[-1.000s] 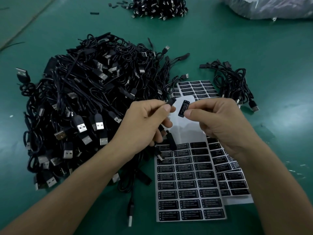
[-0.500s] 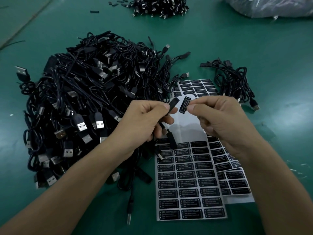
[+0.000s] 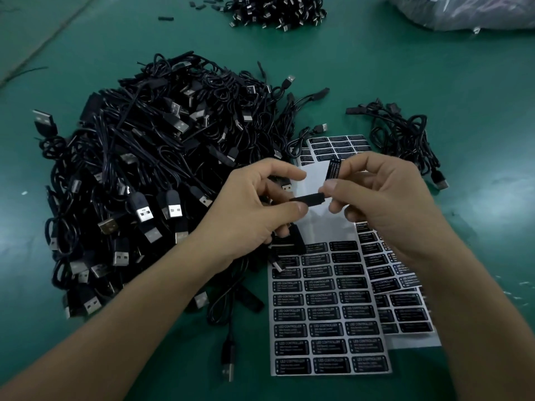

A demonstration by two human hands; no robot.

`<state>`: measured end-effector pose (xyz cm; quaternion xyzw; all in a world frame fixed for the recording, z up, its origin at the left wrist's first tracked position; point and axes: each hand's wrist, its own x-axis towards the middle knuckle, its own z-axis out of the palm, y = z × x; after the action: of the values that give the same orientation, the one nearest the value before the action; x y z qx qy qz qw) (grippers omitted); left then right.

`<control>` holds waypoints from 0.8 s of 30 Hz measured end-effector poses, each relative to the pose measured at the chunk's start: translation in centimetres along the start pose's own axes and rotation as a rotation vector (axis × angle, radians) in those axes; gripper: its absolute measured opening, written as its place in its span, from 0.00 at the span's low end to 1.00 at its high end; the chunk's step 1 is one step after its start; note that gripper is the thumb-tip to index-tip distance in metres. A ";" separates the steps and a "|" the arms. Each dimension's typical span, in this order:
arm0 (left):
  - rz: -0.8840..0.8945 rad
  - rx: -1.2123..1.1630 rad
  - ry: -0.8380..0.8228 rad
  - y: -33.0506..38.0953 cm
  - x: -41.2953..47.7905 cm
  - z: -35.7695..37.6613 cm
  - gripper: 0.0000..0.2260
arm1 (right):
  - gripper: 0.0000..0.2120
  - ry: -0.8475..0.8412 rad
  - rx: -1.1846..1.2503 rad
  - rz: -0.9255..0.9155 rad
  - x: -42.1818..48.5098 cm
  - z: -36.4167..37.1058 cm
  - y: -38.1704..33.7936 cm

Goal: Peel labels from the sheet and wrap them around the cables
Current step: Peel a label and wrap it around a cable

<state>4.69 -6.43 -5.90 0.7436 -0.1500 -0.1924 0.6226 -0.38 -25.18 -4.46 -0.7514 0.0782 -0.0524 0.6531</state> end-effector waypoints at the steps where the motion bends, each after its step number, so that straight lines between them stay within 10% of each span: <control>1: 0.021 0.034 0.012 -0.1 0.0 0.0 0.13 | 0.06 0.021 -0.044 -0.009 0.0 -0.2 0.0; 24: 0.026 0.144 0.034 -0.2 -0.1 0.4 0.04 | 0.06 -0.208 -0.456 -0.055 -0.7 0.7 0.0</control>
<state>4.37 -6.71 -6.14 0.7876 -0.1625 -0.1602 0.5724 -0.90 -24.34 -4.51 -0.8824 -0.0001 0.0264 0.4697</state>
